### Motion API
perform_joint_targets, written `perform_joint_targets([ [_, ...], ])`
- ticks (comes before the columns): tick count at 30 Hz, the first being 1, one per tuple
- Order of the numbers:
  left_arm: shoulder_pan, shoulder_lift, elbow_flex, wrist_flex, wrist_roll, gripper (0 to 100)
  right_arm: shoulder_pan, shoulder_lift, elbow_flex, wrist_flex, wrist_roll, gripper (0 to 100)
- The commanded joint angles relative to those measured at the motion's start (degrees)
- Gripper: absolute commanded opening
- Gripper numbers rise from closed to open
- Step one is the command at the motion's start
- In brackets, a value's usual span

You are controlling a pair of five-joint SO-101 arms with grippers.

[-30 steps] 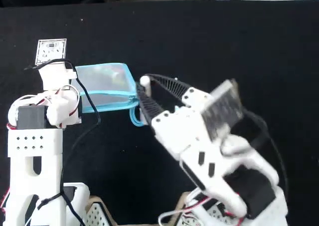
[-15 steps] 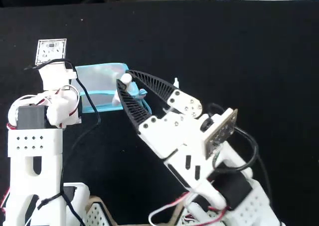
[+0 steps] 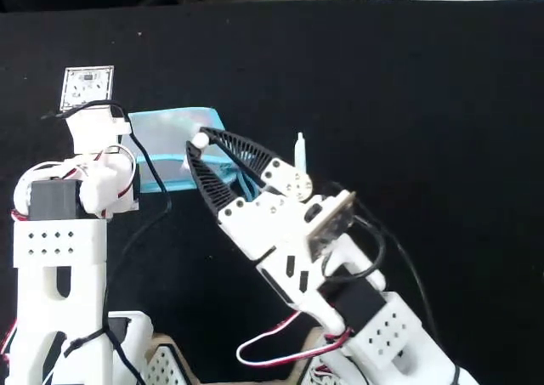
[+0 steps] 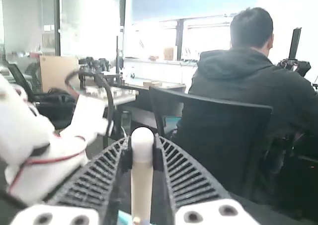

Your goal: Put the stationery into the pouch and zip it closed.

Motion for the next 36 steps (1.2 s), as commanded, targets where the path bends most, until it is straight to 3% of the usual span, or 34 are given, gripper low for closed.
perform_joint_targets([
  [1,-0.5,0.0,-0.1,-0.1,-0.4,3,0.0,-0.5,3.4,-5.6,6.9,1.1],
  [6,-0.5,0.0,-0.1,-0.1,-0.4,3,-0.1,-0.5,11.6,-13.5,16.9,1.1],
  [10,-0.5,0.0,-0.1,-0.1,-0.4,3,-1.7,-0.7,13.6,-12.6,17.5,1.2],
  [13,-0.5,0.0,-0.1,-0.1,-0.4,3,-4.9,-0.7,11.2,-4.3,17.4,3.4],
  [18,-0.5,0.0,-0.1,-0.1,-0.4,3,-8.8,-0.7,2.2,14.2,13.5,18.5],
  [24,-0.5,0.0,-0.1,-0.1,-0.4,3,-8.4,-1.2,-9.9,25.7,12.3,14.2],
  [28,-0.5,0.0,-0.1,-0.1,-0.4,3,-2.9,-1.2,-18.8,31.5,12.3,10.3],
  [36,-0.5,0.0,0.0,-0.1,-0.4,3,17.1,-0.6,-30.3,49.3,11.9,10.0],
])
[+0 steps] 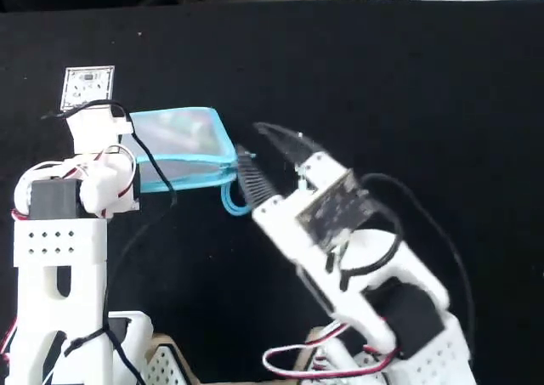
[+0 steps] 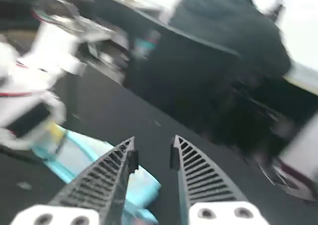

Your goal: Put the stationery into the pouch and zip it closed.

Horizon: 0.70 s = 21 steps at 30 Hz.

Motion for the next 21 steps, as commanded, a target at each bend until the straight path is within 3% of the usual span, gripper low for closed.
perform_joint_targets([
  [1,-0.5,-0.2,-0.1,-0.1,-0.4,3,7.6,-0.5,-4.7,3.5,-0.9,10.0],
  [6,-0.5,-0.2,-0.1,-0.1,-0.4,3,14.1,5.4,-4.5,3.8,-9.7,10.0],
  [13,-0.5,-0.2,-0.1,-0.1,-0.4,3,20.0,29.7,-9.1,3.4,-20.8,10.0],
  [21,-0.5,-0.2,-0.1,-0.1,-0.4,3,20.6,58.9,-21.0,3.7,-21.9,10.0],
])
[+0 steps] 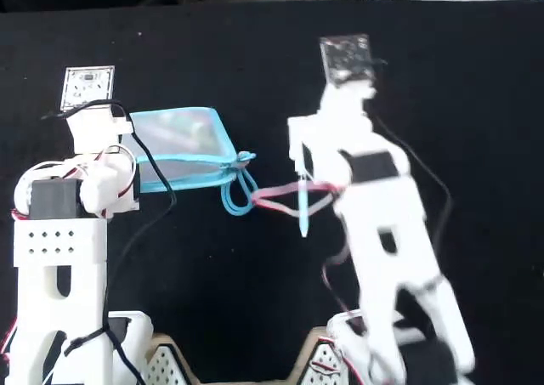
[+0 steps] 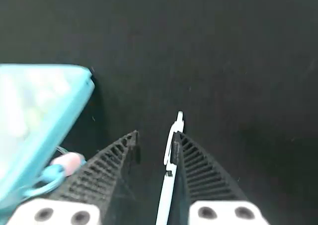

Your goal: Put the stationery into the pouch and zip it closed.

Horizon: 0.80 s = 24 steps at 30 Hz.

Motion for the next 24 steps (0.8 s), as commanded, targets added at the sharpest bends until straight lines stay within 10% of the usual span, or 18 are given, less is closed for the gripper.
perform_joint_targets([
  [1,-0.5,-0.2,-0.1,-0.1,-0.4,3,1.0,12.4,-8.0,0.0,-0.6,10.0],
  [24,-0.5,-0.2,-0.1,0.2,-0.4,3,2.9,52.5,-34.3,12.0,9.4,9.3],
])
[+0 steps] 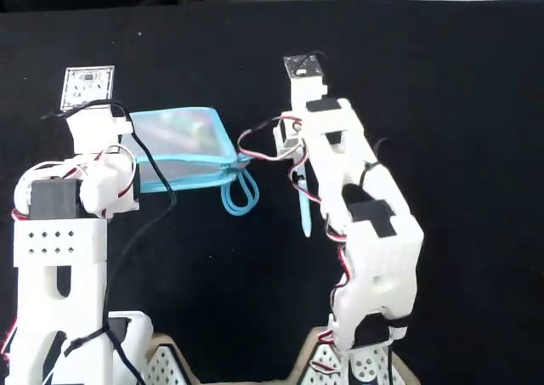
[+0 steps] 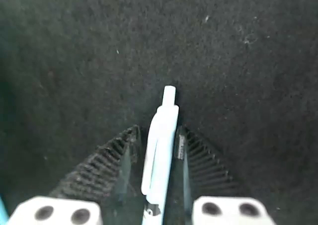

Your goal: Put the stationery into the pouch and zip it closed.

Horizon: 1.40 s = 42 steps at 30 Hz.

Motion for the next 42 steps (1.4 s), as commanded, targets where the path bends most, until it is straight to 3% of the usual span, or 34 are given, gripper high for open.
perform_joint_targets([
  [1,-0.5,-0.2,-0.1,0.2,-0.4,3,1.7,0.7,-5.1,7.7,6.4,5.2],
  [2,-0.5,-0.2,-0.1,0.2,-0.4,3,1.8,0.8,-5.7,8.9,8.4,0.7],
  [13,-0.5,-0.2,-0.1,0.2,-0.4,3,3.8,-13.5,-6.7,21.5,21.9,1.0],
  [22,-0.5,-0.2,-0.1,0.1,-0.4,3,-2.6,-33.5,6.2,22.0,22.0,1.0],
  [31,-0.5,-0.2,-0.1,0.1,-0.4,3,-10.8,-64.9,13.8,22.1,21.8,1.0],
  [37,-0.5,-0.2,-0.1,-0.1,-0.4,3,-20.8,-83.9,15.9,21.3,12.8,1.0],
  [42,-0.5,-0.2,-0.1,-0.1,-0.4,3,-28.7,-92.2,19.4,12.8,12.0,1.1],
])
